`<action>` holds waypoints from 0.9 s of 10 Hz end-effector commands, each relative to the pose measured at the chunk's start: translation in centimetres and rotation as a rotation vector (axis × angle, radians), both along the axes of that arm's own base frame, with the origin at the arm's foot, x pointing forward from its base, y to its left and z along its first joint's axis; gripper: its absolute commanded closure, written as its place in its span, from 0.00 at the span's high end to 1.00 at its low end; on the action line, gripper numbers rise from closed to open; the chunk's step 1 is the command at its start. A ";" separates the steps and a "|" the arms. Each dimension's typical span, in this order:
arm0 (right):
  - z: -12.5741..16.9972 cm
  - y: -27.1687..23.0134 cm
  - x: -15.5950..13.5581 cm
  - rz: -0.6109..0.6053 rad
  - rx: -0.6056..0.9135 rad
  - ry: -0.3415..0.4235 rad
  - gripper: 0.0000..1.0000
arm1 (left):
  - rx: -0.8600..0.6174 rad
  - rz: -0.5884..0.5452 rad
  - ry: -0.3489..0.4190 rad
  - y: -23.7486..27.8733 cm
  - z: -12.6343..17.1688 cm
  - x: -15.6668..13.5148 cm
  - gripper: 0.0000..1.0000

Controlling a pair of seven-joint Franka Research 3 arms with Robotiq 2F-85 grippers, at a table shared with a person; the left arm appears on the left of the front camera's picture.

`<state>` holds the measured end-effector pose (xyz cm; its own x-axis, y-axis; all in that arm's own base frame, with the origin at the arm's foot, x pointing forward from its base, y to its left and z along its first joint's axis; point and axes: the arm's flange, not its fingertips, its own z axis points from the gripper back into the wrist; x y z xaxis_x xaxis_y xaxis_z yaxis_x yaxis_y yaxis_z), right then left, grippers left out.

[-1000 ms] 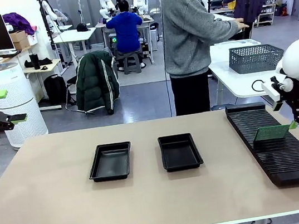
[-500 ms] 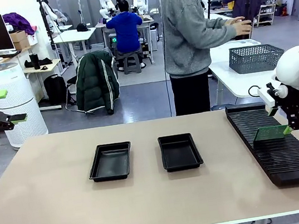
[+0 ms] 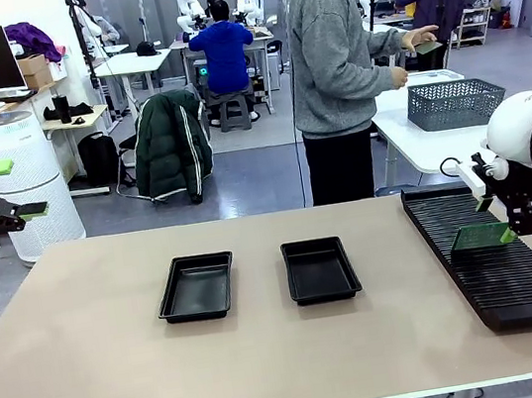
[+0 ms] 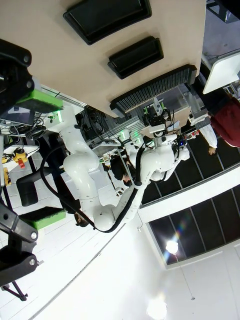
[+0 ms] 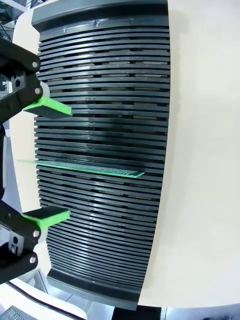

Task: Inspect and transfer BCBs to ESD trays.
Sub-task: Pick up the Blank PCB from the PCB Rack and place it in the left ESD tray.

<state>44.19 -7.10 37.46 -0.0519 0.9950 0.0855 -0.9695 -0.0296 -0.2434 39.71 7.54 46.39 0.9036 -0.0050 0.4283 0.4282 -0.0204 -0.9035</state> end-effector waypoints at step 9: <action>-1.4 -0.3 1.2 0.002 0.014 -0.012 0.22 | 0.001 0.015 -0.005 -0.1 0.1 -0.2 1.00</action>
<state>44.64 -7.17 36.66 -0.0453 0.9952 0.0864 -0.9734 -0.0246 -0.2278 39.71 7.54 46.39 0.9036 -0.0050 0.4283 0.4282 -0.0204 -0.9035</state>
